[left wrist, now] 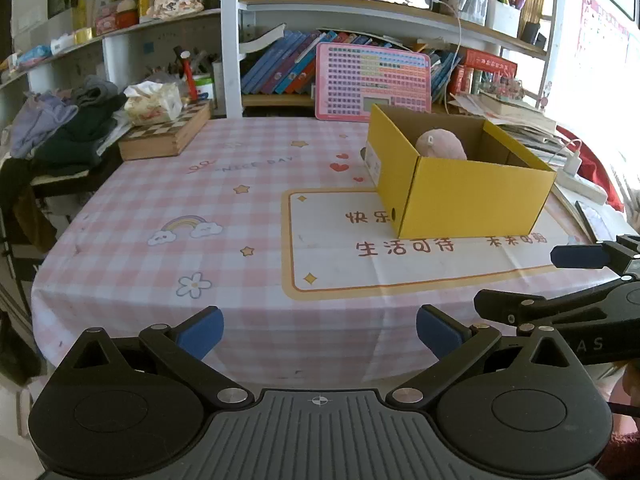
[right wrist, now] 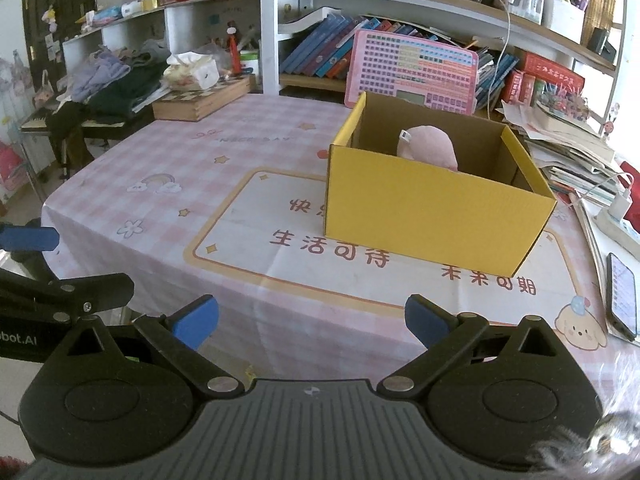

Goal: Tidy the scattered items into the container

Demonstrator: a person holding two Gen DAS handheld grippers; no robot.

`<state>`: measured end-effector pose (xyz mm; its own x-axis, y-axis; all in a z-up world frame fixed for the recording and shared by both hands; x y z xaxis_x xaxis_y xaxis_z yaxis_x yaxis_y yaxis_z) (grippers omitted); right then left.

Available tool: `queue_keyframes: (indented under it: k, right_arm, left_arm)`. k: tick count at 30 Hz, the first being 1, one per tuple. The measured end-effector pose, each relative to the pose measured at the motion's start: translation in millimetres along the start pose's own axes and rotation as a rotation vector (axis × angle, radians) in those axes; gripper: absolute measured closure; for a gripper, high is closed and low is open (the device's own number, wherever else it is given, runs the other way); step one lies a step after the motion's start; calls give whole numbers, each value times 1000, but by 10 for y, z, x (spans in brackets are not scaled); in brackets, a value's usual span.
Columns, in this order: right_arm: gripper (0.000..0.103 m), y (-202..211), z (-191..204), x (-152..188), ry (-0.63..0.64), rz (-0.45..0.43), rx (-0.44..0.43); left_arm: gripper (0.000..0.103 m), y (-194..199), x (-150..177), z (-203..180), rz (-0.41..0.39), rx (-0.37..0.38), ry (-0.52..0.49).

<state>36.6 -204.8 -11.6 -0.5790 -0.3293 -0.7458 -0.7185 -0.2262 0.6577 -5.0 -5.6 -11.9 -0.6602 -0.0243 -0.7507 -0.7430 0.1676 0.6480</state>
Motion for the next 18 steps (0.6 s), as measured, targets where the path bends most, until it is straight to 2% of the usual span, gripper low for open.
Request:
queue_keyframes:
  k: [18]
  right_arm:
    - [0, 19, -36, 8, -7, -4, 2]
  left_arm:
    - [0, 11, 13, -42, 2, -7, -4]
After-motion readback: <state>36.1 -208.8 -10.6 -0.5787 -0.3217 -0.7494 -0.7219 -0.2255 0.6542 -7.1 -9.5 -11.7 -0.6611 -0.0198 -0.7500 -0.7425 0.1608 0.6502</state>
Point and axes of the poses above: each gripper's, at about its wrist camera, not at the fingertips, and y roughly against the way its jaws point, z to its left, x to its underside, the point moved 4 cm from there along -y, roughly the way its jaws point, and after that the axes turned 8 degrees about x, right-handed, at the moved point
